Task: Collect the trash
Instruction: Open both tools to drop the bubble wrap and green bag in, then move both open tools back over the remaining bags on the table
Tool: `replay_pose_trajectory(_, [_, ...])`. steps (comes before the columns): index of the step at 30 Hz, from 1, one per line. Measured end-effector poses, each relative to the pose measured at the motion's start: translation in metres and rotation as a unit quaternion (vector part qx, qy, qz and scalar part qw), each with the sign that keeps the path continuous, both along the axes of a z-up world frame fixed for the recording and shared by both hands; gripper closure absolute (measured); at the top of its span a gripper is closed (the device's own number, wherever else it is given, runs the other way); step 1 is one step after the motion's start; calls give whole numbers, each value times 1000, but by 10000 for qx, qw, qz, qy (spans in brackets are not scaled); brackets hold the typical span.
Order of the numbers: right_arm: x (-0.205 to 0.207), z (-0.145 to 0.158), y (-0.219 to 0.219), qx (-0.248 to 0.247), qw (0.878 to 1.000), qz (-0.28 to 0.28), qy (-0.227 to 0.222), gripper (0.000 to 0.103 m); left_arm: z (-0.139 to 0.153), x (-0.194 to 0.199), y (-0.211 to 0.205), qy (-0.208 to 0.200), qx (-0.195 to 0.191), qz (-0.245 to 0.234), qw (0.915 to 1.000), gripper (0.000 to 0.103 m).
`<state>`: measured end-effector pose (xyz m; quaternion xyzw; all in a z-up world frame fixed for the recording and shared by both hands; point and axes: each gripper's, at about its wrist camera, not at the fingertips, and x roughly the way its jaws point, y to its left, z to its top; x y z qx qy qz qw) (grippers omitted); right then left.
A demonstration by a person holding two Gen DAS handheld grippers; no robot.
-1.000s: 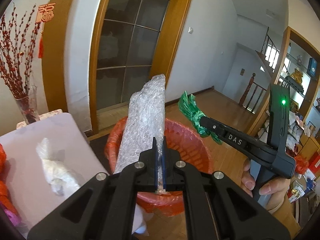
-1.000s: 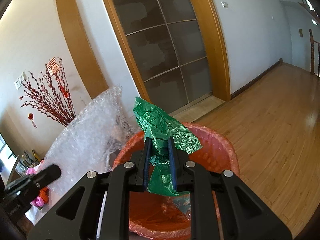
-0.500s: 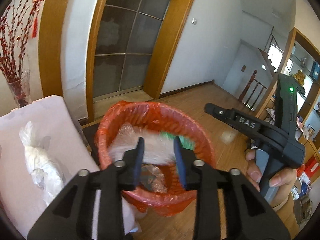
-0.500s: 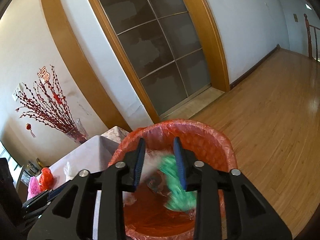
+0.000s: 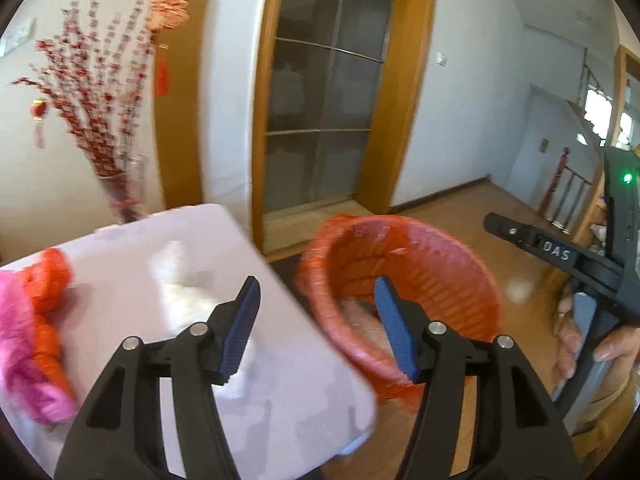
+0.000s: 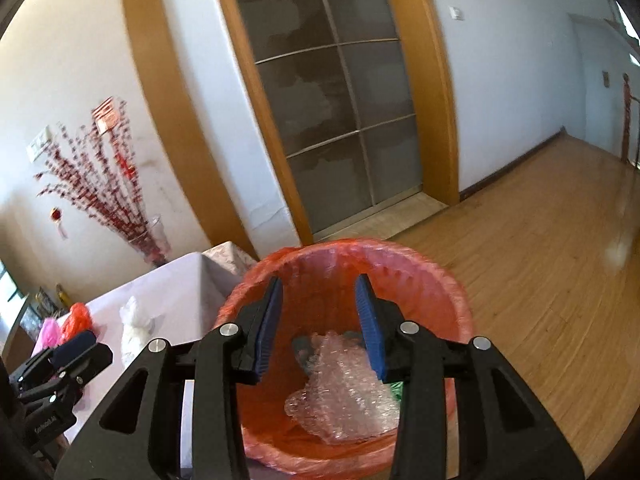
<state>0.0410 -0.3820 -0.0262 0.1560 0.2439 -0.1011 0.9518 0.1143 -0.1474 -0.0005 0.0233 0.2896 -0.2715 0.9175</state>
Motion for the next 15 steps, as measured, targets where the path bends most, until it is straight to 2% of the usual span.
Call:
replay_pose_trajectory(8, [14,5,62,-225,9965,805,61,64,10,-14,75,-371,223,881,9952,40])
replay_pose_trajectory(15, [38,-7,128,-345,9870,1544,298,64,10,-19,159,-440,377,1911,9799,37])
